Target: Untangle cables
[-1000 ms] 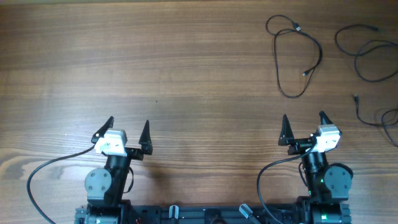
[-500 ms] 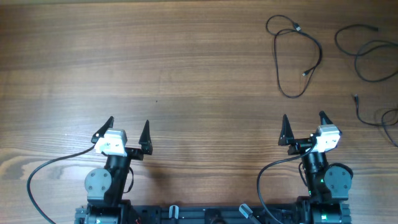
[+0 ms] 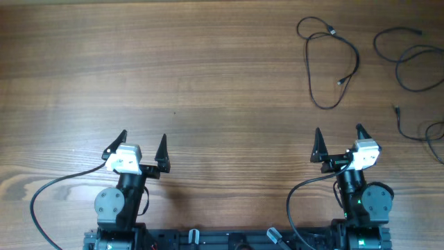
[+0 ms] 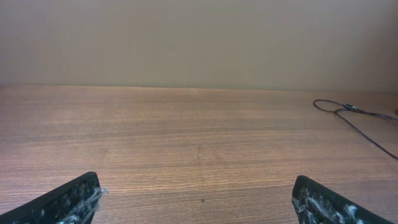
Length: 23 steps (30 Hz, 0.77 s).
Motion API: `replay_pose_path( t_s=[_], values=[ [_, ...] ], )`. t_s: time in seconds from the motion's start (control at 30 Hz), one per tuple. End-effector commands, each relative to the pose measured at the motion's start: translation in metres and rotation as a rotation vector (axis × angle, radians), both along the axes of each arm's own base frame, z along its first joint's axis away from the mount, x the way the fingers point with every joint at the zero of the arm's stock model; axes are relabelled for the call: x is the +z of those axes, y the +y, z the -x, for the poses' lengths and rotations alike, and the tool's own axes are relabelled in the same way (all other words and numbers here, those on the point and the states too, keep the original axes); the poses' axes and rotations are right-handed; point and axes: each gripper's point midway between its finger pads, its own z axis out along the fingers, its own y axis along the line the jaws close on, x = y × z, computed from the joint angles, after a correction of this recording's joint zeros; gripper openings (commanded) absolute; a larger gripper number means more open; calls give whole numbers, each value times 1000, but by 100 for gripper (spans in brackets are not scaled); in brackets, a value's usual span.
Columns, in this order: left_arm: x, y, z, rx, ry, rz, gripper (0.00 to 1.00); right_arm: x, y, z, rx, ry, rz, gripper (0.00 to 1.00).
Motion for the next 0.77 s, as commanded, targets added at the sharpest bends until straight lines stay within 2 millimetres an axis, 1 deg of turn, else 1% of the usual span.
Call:
replay_pose_path(
  t_s=[0.0,0.73],
  values=[
    [-2,0,0,-5,-1,7,100,3,-1,1,-9,-17,13,100],
    [-2,0,0,-5,-1,7,100,3,-1,1,-9,-17,12,99]
  ],
)
